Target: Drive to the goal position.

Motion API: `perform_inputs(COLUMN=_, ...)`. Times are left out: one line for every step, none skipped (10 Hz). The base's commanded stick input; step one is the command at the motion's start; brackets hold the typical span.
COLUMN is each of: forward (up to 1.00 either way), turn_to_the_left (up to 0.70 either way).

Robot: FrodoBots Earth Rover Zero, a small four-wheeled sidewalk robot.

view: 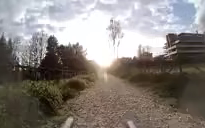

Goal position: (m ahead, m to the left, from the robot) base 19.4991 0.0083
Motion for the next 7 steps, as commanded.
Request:
perform_inputs(forward=0.50, turn_to_the_left=0.00)
perform_inputs(forward=0.50, turn_to_the_left=0.00)
perform_inputs(forward=0.50, turn_to_the_left=0.00)
perform_inputs(forward=0.50, turn_to_the_left=0.00)
perform_inputs(forward=0.50, turn_to_the_left=0.00)
perform_inputs(forward=0.50, turn_to_the_left=0.00)
perform_inputs(forward=0.50, turn_to_the_left=0.00)
